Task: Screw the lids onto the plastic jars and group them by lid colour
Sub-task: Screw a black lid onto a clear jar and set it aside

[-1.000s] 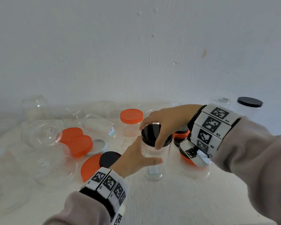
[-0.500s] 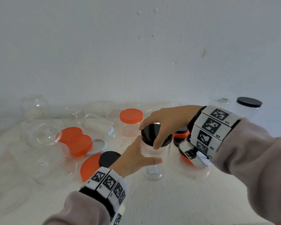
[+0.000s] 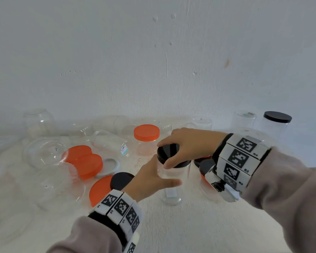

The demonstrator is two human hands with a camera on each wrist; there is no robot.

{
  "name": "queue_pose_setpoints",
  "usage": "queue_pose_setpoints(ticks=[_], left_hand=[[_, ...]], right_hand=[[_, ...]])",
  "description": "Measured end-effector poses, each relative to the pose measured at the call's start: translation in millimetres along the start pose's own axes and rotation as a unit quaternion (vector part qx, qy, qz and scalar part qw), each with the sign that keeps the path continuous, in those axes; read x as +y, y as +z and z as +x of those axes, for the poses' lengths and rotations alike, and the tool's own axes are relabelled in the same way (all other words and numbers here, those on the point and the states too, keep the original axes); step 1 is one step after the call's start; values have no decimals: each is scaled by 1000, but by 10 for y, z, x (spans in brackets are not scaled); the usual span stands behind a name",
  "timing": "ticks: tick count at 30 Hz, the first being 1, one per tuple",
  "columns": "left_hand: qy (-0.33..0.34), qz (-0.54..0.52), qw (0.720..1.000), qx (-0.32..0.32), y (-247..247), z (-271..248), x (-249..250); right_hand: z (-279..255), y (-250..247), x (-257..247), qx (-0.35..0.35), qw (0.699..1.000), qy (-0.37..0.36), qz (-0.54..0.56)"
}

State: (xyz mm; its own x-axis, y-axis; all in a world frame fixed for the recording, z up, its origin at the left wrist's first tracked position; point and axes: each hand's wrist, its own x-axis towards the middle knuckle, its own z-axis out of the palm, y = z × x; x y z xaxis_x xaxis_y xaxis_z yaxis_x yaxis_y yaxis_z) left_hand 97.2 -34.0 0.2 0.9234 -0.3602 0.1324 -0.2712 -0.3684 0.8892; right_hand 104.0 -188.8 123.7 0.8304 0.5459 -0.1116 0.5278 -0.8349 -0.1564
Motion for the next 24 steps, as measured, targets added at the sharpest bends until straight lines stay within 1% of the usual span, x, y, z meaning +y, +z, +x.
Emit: queue_pose_setpoints(ticks=[4, 8, 13, 16, 20, 24], left_hand=[[-5, -4, 1000, 4, 9, 5, -8], [-5, -9, 1000, -1, 10, 4, -4], [-7, -12, 1000, -12, 7, 3, -10], [-9, -12, 1000, -14, 12, 9, -5], [-19, -11, 1000, -13, 18, 20, -18], [-15, 21, 999, -26, 3, 46, 16]], right_hand=[[-25, 79, 6, 31, 1000, -1, 6], [-57, 217, 0, 76, 997, 5, 31], [-70, 379, -43, 93, 994, 60, 7], [-93, 448, -71, 113, 991, 63, -24], [-121, 525, -66, 124, 990, 62, -34], [-135, 558, 8, 121, 991, 48, -14]])
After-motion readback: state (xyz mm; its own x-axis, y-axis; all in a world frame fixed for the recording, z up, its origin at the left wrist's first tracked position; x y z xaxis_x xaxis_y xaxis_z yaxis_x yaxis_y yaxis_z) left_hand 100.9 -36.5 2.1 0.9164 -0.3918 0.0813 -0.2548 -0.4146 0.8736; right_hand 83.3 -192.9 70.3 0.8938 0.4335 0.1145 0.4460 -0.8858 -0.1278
